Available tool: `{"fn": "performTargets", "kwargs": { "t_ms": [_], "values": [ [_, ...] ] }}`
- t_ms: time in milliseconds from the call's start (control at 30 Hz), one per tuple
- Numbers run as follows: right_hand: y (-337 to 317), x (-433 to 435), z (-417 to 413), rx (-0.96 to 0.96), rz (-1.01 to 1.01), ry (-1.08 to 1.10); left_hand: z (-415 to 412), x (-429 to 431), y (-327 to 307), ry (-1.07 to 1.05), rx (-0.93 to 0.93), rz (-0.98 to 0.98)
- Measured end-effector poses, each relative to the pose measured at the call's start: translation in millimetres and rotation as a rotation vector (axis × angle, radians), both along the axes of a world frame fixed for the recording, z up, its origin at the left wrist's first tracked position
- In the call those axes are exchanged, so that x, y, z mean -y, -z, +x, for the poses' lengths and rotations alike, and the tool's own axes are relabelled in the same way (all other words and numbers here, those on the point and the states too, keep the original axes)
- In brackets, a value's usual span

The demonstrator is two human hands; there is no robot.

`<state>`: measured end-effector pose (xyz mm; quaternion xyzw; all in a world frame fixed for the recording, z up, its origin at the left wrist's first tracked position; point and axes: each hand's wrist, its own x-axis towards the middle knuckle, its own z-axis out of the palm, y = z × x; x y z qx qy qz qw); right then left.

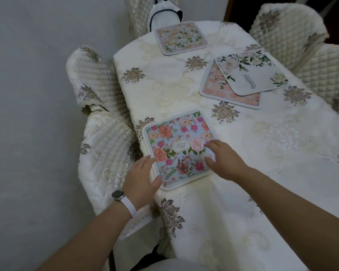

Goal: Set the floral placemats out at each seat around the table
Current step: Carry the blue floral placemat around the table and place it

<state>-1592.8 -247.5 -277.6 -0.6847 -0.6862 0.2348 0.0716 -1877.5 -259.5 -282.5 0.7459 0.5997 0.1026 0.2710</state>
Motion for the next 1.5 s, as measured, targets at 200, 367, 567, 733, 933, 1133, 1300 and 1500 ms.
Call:
{"fn": "performTargets", "kwargs": {
  "t_ms": [200,367,567,733,933,1133,1300,1500],
  "values": [
    [-64,14,-25,0.035,0.318,-0.136,-7,4,-63,0.125,-0.108,0.404],
    [-105,35,-33,0.066,0.463,-0.194,-15,24,-95,0.179,-0.160,0.501],
    [-134,70,-43,0.104,0.528,-0.194,-29,56,-118,0.204,-0.146,0.587],
    [-141,113,-59,0.126,0.523,-0.126,-43,74,-118,0.208,-0.092,0.567],
    [-140,175,-58,0.229,0.474,-0.048,-46,110,-105,0.252,0.013,0.550],
    [-140,254,-36,0.253,0.424,0.080,-13,151,-95,0.346,0.067,0.475],
    [-147,305,18,0.267,0.431,0.230,46,172,-110,0.461,0.095,0.511],
    [-149,378,113,0.255,0.450,0.423,168,203,-119,0.595,0.109,0.521]
  ]
}}
